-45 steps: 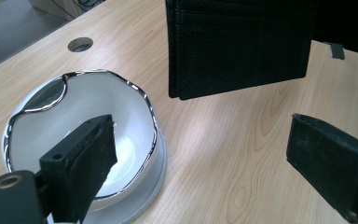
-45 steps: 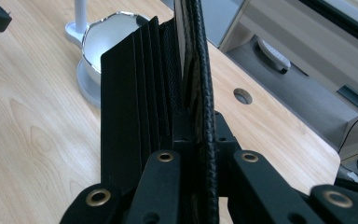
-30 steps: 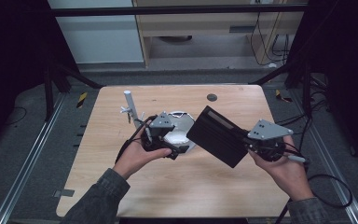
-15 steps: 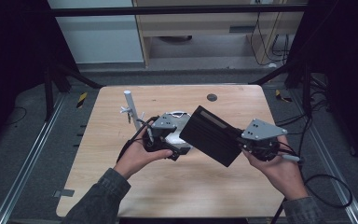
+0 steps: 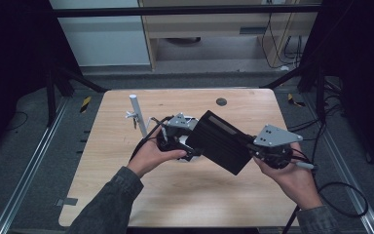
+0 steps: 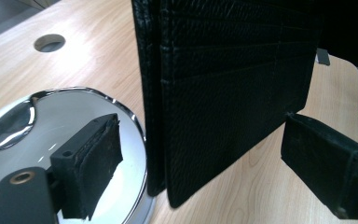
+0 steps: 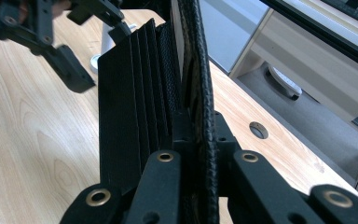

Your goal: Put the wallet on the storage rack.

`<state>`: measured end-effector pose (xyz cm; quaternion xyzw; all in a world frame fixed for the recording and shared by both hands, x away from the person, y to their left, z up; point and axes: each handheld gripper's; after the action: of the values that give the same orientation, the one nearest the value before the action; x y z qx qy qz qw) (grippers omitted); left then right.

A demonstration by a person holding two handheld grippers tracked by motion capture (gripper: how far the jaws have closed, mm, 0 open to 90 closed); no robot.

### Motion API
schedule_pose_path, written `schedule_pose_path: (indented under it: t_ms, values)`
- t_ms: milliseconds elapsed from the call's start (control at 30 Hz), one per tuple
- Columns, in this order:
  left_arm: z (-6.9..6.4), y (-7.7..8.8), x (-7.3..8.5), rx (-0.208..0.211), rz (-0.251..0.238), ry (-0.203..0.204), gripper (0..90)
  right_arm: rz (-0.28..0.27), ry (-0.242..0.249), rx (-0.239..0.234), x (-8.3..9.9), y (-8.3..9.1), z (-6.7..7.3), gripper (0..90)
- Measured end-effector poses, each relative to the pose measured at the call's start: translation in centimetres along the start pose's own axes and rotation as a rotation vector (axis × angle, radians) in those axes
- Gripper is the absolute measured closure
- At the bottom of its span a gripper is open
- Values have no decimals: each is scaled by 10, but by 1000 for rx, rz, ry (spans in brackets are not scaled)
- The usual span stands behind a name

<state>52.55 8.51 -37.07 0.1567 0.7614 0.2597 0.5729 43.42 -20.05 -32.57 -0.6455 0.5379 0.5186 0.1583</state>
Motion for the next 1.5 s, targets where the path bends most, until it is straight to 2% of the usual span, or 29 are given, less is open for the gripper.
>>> schedule_pose_path:
  t_ms: [167,300,367,500,567,600,733,833,900,967,1067,1133,1167,1200,1233,1300,1400,1433,1467,1500]
  values:
    - [8,-11,0,22,14,1,132,3,0,-9,3,-2,1,851]
    - [15,-21,0,59,3,15,171,2,-3,-19,7,-6,2,851]
    - [16,-24,0,82,13,17,206,-5,-11,-25,8,-8,3,851]
    - [14,-23,0,106,42,3,431,-16,-10,-34,11,-9,5,851]
    - [13,-17,0,110,45,14,563,-16,-9,-41,14,-10,5,849]
    - [12,-13,-1,126,36,25,617,-15,-11,-44,16,-10,5,848]
    - [1,2,-5,137,38,26,772,-24,-27,-59,27,-10,7,839]
    - [-10,11,-13,102,95,10,803,-20,-43,-65,37,-13,10,820]
    - [-16,16,-19,71,107,12,806,-19,-60,-73,42,-15,13,779]
    - [-20,22,-26,30,121,18,808,-3,-82,-89,47,-19,17,648]
    - [-24,33,-39,-42,176,7,808,25,-116,-123,59,-25,25,476]
    - [-24,40,-45,-73,191,6,808,49,-139,-130,67,-29,30,402]
    - [-24,46,-50,-85,198,6,808,54,-148,-110,72,-32,32,353]
    - [-24,46,-50,-85,198,6,808,54,-148,-110,72,-32,32,353]
    - [-24,48,-52,-92,200,6,808,58,-185,-68,82,-37,35,271]
    - [-24,52,-54,-116,211,7,808,67,-243,-42,90,-42,36,228]
    - [-23,61,-57,-127,212,20,808,100,-338,23,108,-55,39,166]
    - [-23,65,-59,-130,206,24,808,122,-356,43,114,-59,40,150]
    - [-23,67,-61,-134,206,23,807,183,-370,60,120,-64,40,120]
    - [-24,70,-63,-144,205,23,807,218,-366,84,123,-66,40,113]
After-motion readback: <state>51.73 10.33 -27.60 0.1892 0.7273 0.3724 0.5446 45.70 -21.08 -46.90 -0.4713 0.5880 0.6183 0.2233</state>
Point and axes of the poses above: each handheld gripper's, and its own axes: y roughly backward along the jaws, x roughly out of its underside, z roughly to its left, and after that the axes turned 14 degrees about x, right-handed
